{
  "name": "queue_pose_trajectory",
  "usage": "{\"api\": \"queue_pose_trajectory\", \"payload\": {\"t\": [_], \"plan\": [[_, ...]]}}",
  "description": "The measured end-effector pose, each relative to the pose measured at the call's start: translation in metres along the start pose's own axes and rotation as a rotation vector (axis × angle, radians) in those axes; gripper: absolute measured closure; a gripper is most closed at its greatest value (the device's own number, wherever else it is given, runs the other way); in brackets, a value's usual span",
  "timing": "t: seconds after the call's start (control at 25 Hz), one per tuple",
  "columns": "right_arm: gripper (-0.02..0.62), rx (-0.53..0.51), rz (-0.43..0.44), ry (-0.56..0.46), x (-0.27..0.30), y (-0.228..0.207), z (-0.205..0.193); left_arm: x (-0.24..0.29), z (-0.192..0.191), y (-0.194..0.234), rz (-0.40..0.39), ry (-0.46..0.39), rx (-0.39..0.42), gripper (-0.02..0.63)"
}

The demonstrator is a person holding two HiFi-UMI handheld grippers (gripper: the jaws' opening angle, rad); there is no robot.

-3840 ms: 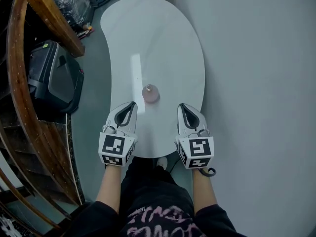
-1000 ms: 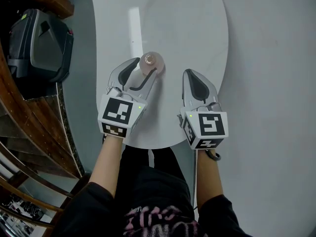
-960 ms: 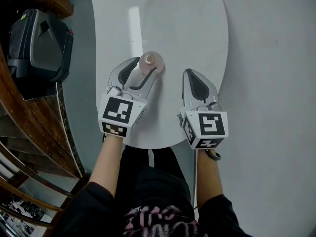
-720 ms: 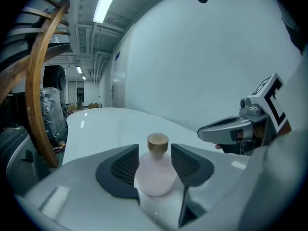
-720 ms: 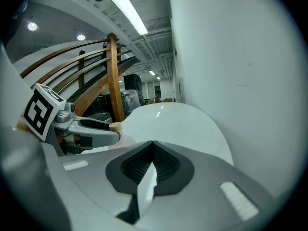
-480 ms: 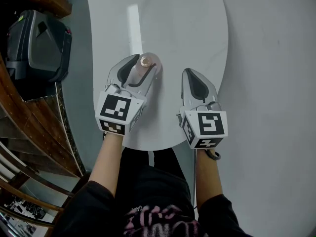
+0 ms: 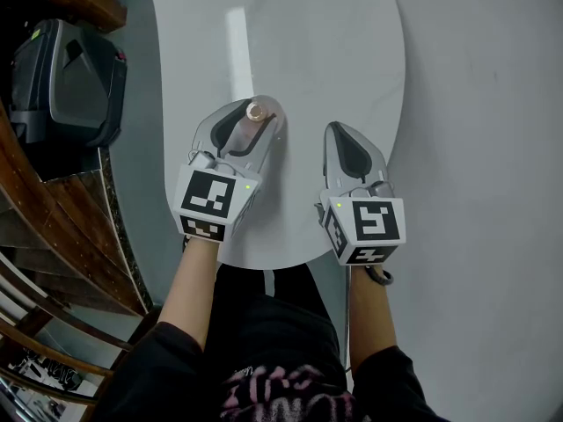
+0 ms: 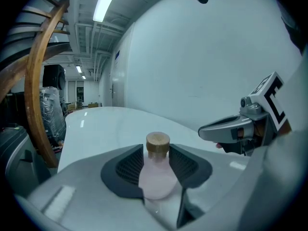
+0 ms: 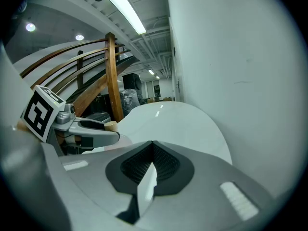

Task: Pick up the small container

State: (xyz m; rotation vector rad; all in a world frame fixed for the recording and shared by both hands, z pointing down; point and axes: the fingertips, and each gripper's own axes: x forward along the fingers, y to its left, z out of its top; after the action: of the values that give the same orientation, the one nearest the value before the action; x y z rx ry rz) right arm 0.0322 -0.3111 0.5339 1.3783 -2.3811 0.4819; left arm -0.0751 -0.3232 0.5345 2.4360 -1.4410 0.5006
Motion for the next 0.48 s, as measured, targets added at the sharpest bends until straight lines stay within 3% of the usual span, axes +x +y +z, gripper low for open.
{"api": "queue_pose_trajectory", "payload": {"t": [0.48], "plan": [[0.583, -0.004, 0.004, 0.010, -0.0018, 0.0029, -0.0048, -0.0010, 0.0004, -0.0017, 0.003, -0.007, 0.029, 0.454]]}}
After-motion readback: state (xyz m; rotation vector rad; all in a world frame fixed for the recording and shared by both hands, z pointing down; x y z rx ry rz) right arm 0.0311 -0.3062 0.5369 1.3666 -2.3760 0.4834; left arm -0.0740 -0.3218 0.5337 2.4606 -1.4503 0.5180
